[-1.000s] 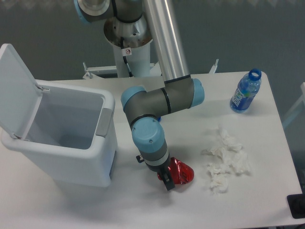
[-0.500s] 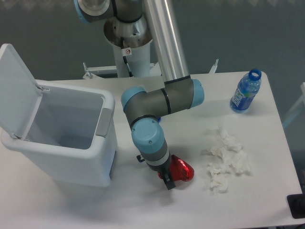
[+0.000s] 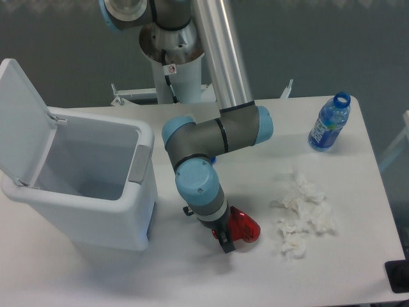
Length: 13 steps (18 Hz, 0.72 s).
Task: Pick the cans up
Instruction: 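Close the gripper fingers around the crushed red can, then lift the gripped red can up off the table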
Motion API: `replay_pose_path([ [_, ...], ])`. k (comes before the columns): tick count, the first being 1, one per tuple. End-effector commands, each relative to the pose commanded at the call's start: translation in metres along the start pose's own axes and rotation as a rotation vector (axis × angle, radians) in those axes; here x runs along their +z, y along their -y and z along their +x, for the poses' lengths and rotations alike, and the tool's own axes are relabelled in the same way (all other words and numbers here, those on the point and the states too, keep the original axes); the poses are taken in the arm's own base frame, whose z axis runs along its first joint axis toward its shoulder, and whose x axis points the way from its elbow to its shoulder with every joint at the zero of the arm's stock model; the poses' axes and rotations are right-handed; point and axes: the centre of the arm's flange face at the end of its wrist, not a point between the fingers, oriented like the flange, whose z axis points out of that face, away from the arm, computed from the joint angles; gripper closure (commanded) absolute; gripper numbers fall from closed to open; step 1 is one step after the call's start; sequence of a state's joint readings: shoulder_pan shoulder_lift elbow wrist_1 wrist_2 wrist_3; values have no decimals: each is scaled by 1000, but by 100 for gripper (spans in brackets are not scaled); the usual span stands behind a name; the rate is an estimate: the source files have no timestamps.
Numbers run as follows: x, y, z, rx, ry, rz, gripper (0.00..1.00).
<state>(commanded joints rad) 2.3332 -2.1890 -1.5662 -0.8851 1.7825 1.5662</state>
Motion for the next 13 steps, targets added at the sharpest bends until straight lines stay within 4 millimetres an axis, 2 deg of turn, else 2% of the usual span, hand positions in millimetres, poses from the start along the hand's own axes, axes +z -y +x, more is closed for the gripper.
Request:
replay_pose_path([
  [5,-2,-1,-1,-1,3,-2,15],
  [9,-5,-1,-2,-3,7,-3,29],
  [13,-4,-3,-1,-4,5,-18,33],
])
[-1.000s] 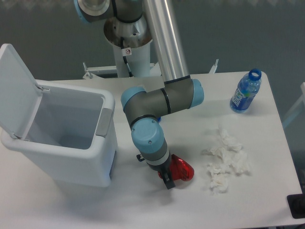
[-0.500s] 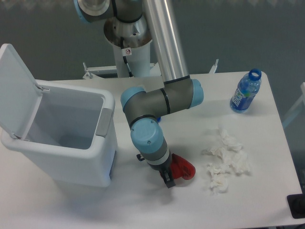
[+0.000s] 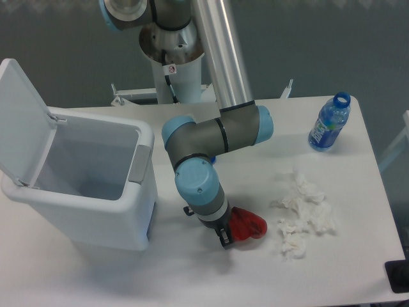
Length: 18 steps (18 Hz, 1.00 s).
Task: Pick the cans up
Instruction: 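Lift the gripped red can up off the table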
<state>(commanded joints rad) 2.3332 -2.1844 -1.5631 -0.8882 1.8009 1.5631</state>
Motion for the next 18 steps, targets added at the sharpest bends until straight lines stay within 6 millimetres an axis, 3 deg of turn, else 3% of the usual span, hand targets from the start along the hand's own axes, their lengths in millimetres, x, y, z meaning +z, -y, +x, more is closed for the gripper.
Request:
replay_pose_path([
  [8,-11,-3,-2,-8,16,0,34],
  [15,-66,-27,-2,-80,90,12,34],
  [18,-96,-55,-1,-167,118,72,33],
])
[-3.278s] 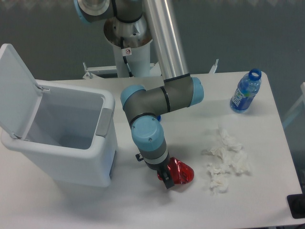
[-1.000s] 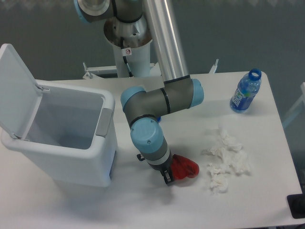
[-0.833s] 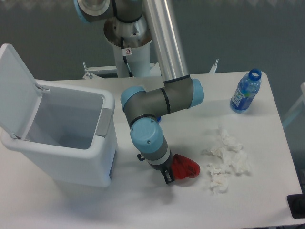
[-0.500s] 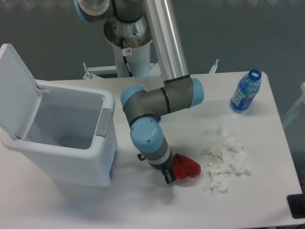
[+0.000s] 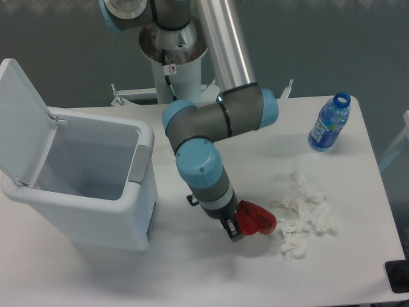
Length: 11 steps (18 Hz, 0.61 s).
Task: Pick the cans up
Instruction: 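Lift the gripped red can up off the table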
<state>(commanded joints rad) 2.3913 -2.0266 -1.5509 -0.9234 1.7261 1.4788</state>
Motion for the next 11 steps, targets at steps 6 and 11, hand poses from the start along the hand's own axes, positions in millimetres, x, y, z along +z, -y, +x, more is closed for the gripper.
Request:
replay_pose_path([
  [6,-50,-33,-18,-139,37,155,33],
  [11,-86,-69,-34,-288,55,336,34],
])
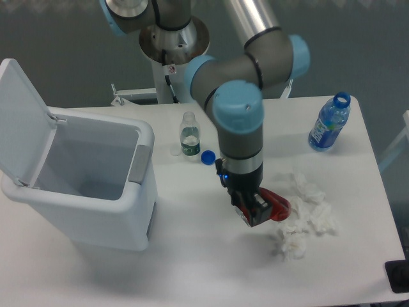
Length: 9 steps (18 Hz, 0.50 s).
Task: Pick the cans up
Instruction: 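Lift the gripped red can up off the table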
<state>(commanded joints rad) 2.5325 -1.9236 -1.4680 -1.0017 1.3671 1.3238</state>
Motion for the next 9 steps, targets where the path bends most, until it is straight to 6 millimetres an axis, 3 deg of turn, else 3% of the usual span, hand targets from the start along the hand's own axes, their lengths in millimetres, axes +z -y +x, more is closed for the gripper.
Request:
replay_pose_path([
  [2,-16,-4,-1,-7,19,12,34],
  [9,-22,-14,-7,-28,23,45,33],
])
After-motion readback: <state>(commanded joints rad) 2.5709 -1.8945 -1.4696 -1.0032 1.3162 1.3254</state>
